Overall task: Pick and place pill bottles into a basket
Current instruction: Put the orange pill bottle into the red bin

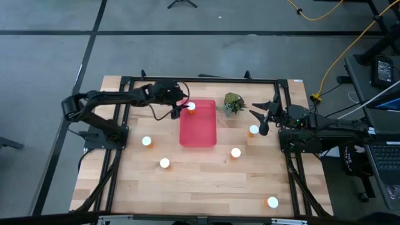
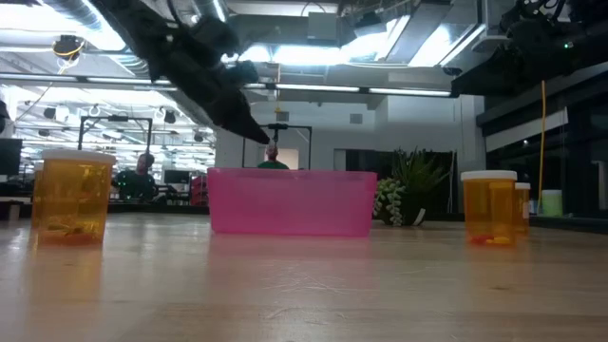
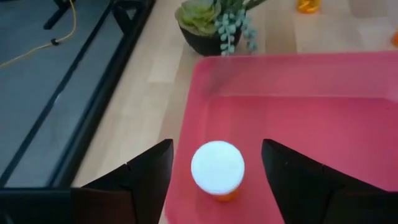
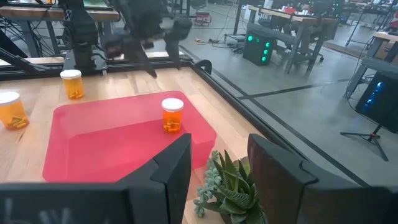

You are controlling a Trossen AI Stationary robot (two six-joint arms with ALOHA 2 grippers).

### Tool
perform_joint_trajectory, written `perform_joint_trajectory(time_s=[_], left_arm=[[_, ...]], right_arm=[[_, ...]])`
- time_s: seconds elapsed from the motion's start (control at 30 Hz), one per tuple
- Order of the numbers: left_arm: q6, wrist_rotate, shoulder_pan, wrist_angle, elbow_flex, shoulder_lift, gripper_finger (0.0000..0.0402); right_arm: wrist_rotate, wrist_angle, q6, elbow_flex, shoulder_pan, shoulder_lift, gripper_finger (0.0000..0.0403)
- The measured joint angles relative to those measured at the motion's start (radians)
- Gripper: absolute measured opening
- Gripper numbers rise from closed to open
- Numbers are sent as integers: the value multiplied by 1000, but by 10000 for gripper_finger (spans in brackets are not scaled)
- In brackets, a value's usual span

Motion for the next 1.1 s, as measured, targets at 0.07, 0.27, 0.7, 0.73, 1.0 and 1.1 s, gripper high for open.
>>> perform_joint_trajectory(time_s=[0.07, 0.27, 0.7, 0.73, 1.0, 1.1], left_arm=[[1, -2, 0, -56, 0, -55, 235], [-9, -6, 0, -244, 0, -258, 208], [-80, 133, -1, -412, -146, -568, 125], [-90, 145, -1, -402, -177, -589, 116], [-126, 170, -1, -253, -359, -734, 38], [-126, 165, -1, -240, -366, -772, 11]], right_arm=[[0, 0, -2, 0, 0, 0, 161], [0, 0, -3, 0, 0, 0, 161], [0, -35, -8, 0, 0, 0, 161], [0, -40, -11, 0, 0, 0, 161], [0, -50, -1, 0, 0, 0, 161], [0, -51, 0, 0, 0, 0, 161]])
